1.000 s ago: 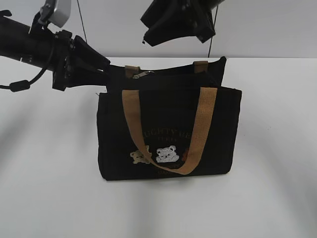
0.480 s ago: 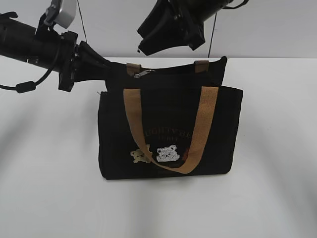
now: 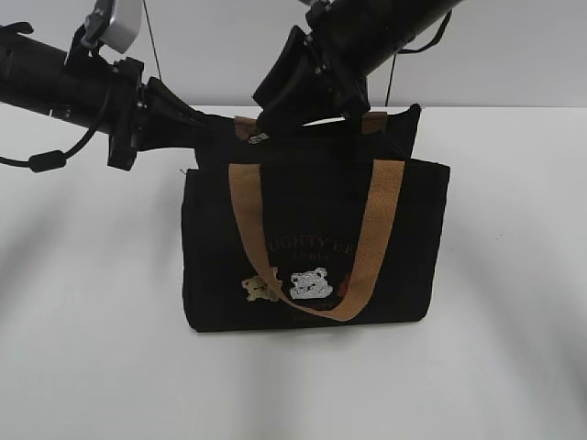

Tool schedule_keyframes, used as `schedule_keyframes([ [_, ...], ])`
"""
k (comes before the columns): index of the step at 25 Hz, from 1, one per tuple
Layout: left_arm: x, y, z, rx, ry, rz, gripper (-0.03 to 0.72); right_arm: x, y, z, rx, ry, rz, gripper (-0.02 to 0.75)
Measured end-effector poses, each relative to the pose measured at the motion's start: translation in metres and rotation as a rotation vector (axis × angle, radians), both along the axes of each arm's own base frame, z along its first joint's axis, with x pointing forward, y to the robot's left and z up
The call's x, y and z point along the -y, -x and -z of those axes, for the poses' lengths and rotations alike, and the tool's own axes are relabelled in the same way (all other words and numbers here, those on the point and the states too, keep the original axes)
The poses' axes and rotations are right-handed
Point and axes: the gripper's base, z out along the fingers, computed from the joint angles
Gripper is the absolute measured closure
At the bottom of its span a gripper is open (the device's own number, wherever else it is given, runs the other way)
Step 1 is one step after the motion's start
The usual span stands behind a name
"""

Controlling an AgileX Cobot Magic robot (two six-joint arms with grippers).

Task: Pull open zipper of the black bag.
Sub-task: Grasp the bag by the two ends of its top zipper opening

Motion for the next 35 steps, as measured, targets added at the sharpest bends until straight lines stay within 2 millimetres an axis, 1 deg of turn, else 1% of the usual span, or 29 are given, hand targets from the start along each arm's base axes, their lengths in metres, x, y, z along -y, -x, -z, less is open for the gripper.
schedule_keyframes([
  [3, 0.0, 0.0, 0.0, -0.001, 0.0, 0.001, 0.634, -0.002, 0.001, 0.007, 0.01, 0.007, -0.054, 0.433],
  [9, 0.0, 0.0, 0.0, -0.003, 0.003, 0.005, 0.634, -0.005, 0.001, 0.011, 0.156, 0.011, -0.201, 0.433],
  [19, 0.0, 0.001, 0.001, -0.005, 0.001, 0.01, 0.634, -0.008, -0.004, 0.027, 0.146, 0.014, -0.212, 0.433],
  [25, 0.0, 0.001, 0.001, -0.005, 0.001, 0.01, 0.634, -0.008, -0.006, 0.028, 0.143, 0.015, -0.198, 0.436],
  [27, 0.0, 0.001, 0.001, -0.005, 0.001, 0.01, 0.634, -0.008, -0.006, 0.029, 0.132, 0.015, -0.19, 0.46],
  [31, 0.0, 0.001, 0.001, -0.004, 0.0, 0.009, 0.634, -0.008, -0.005, 0.029, 0.093, 0.015, -0.165, 0.552],
  [35, 0.0, 0.001, 0.001, -0.005, 0.002, 0.012, 0.634, -0.007, -0.002, 0.023, 0.06, 0.018, -0.143, 0.617],
])
